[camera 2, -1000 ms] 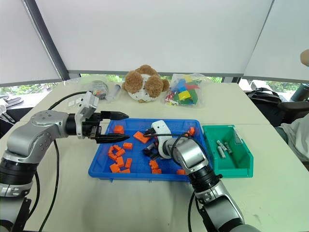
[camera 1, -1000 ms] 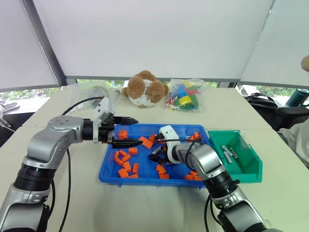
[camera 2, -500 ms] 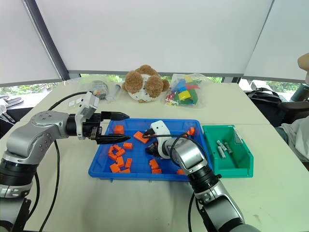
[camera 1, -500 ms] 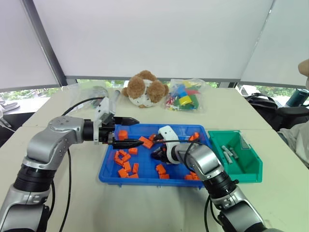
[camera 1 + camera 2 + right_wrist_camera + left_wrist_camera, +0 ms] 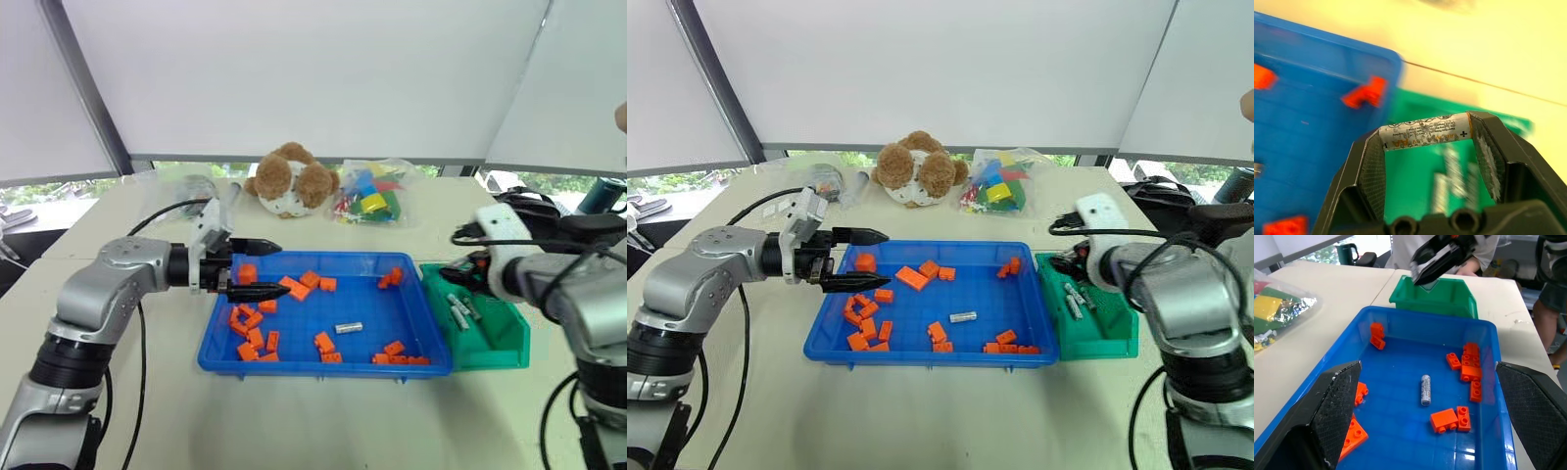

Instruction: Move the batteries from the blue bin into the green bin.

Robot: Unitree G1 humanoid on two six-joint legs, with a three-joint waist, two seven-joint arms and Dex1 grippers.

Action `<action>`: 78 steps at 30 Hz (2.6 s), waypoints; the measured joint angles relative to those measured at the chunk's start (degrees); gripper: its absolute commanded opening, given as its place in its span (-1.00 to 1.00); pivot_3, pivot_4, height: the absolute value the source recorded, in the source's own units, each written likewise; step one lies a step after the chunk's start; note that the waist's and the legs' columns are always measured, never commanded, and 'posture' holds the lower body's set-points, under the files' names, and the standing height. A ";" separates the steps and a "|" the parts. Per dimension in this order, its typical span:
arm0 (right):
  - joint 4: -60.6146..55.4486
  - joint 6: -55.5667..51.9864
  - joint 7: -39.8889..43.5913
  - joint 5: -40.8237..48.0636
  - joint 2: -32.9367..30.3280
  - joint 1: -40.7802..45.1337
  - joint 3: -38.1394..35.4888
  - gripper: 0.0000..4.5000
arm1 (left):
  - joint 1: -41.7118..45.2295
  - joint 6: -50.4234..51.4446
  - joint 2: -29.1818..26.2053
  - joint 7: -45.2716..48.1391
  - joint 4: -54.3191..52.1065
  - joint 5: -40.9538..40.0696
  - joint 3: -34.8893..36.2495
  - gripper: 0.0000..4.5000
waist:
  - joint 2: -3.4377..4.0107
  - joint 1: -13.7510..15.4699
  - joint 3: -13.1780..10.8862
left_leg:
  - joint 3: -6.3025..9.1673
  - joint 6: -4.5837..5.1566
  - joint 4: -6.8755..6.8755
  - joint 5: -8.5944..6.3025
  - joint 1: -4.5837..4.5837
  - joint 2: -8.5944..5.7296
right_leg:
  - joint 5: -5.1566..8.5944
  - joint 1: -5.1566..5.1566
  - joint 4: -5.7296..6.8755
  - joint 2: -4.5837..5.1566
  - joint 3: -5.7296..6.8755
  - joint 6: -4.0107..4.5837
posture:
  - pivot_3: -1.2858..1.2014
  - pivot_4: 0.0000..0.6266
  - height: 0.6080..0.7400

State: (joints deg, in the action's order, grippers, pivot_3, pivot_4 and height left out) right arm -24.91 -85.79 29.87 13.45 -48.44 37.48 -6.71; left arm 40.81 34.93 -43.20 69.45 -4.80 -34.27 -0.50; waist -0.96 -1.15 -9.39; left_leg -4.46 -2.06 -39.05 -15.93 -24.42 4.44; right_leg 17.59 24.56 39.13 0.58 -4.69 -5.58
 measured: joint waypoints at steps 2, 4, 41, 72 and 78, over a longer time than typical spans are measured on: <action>-0.14 0.16 0.39 0.33 -2.11 -2.75 -0.63 -0.04 | 0.07 -0.46 0.12 0.44 0.46 0.07 -0.10 1.00 | 0.00 0.20 0.00 | -0.02 0.00 -0.02 0.00 -0.01 -0.01 | 0.00 -0.01 -0.01 0.02 -0.01 0.00 | 0.03 -0.52 0.89; -0.07 0.99 0.57 0.42 -3.12 -5.73 -0.81 -0.04 | 0.16 -0.59 0.29 0.77 1.03 0.15 -0.35 1.00 | 0.00 0.34 0.00 | -0.03 0.00 -0.05 0.00 -0.02 -0.02 | 0.00 -0.02 -0.02 0.04 -0.02 0.00 | 0.03 -0.52 0.89; 37.80 60.35 41.15 -4.20 7.57 9.57 32.04 0.96 | 2.50 -1.04 1.62 1.97 2.27 2.04 -0.96 1.00 | -0.01 0.36 -0.02 | -0.04 -0.02 -0.11 0.01 0.02 0.02 | 0.00 -0.04 0.04 0.04 0.04 -0.01 | 0.03 -0.52 0.89; 21.56 49.71 36.87 -10.45 -3.14 6.71 9.52 -1.00 | 1.71 0.60 1.26 1.54 0.20 1.11 -0.91 1.00 | 0.03 0.95 -0.04 | -0.01 -0.04 -0.11 0.02 0.02 -0.01 | 0.00 -0.09 0.04 0.08 0.08 -0.01 | 0.03 -0.52 0.89; 15.62 44.00 34.43 -9.89 -13.09 -8.41 0.72 -1.00 | 1.78 -0.15 1.97 2.17 1.28 1.18 -1.04 1.00 | 0.04 0.18 -0.03 | -0.05 -0.02 -0.10 0.01 0.08 -0.01 | 0.00 -0.10 0.03 0.03 -0.01 -0.01 | 0.03 -0.52 0.89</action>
State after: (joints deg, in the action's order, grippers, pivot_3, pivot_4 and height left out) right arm -9.28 -41.80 64.30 3.55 -61.53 29.07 -5.99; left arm 42.59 34.78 -41.23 71.62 -3.52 -33.09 -1.54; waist -0.92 -0.98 -9.42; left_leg -4.51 -2.08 -39.15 -15.92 -24.34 4.42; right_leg 17.59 24.47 39.17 0.61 -4.70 -5.59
